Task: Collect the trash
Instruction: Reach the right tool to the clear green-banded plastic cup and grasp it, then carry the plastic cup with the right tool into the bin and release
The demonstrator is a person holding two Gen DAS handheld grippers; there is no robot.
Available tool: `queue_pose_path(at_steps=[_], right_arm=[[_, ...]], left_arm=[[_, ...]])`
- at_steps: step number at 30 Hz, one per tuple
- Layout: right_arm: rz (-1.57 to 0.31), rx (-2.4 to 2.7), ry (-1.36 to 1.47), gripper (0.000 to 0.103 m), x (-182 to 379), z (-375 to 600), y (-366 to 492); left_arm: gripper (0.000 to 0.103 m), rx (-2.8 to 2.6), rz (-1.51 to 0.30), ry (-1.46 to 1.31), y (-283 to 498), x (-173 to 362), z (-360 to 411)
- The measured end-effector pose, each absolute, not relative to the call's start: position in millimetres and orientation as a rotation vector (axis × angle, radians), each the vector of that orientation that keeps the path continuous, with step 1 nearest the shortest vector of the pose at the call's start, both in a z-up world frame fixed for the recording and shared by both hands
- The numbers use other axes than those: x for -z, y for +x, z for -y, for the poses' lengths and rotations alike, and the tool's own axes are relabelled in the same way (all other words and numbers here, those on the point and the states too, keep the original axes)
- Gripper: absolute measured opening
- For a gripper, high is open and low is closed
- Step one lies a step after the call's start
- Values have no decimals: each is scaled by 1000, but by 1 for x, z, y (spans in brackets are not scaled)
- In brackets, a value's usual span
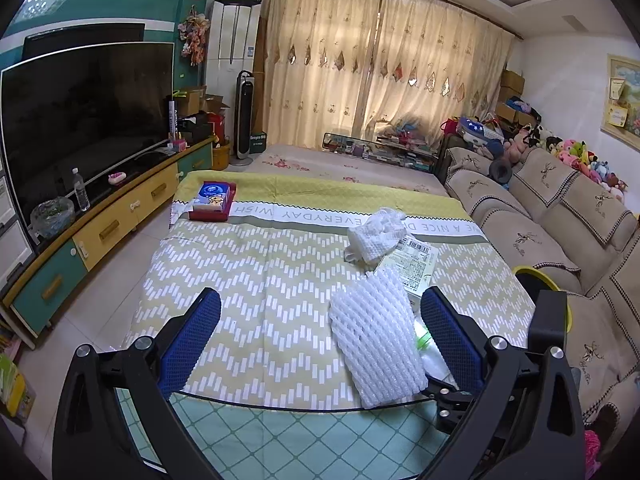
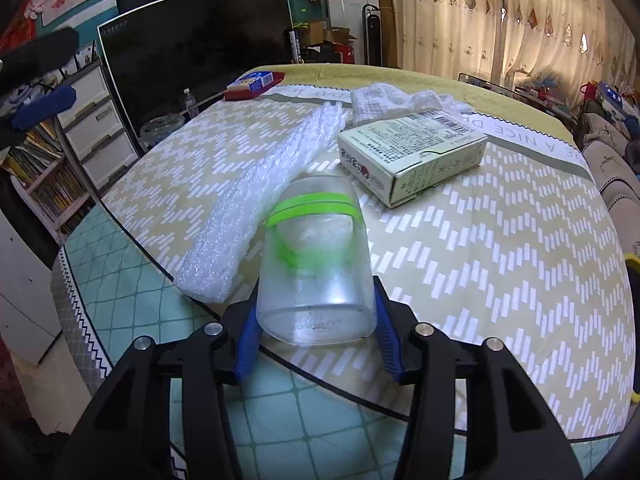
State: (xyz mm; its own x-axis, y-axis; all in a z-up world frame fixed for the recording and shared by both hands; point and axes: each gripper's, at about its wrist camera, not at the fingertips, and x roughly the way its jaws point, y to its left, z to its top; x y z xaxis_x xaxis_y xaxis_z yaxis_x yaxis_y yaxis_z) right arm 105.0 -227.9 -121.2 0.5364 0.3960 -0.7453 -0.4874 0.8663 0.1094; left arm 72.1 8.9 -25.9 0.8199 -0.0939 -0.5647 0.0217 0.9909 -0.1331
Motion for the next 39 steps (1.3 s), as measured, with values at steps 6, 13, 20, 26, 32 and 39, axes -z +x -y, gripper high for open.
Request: queue_pose_path(at_steps=[6, 13, 20, 26, 32, 39], right_arm=[[-838, -498, -75, 47, 111, 256, 98], [-803, -439, -10, 47, 98, 298, 92], [-776, -291, 55, 47, 92, 363, 100], [-775, -143, 105, 47, 94, 427, 109], [-770, -11, 145, 47, 99, 483, 122], [-793, 136, 182, 47, 118, 542, 148]], left_arm=[[98, 71, -618, -115, 77, 30, -3], [98, 92, -632, -97, 84, 32, 10], [98, 112, -655, -69, 95, 38, 30], [98, 125, -686, -46, 108, 47, 46], [98, 134, -711, -27, 120, 57, 62], [98, 130, -749, -13, 133, 70, 75]])
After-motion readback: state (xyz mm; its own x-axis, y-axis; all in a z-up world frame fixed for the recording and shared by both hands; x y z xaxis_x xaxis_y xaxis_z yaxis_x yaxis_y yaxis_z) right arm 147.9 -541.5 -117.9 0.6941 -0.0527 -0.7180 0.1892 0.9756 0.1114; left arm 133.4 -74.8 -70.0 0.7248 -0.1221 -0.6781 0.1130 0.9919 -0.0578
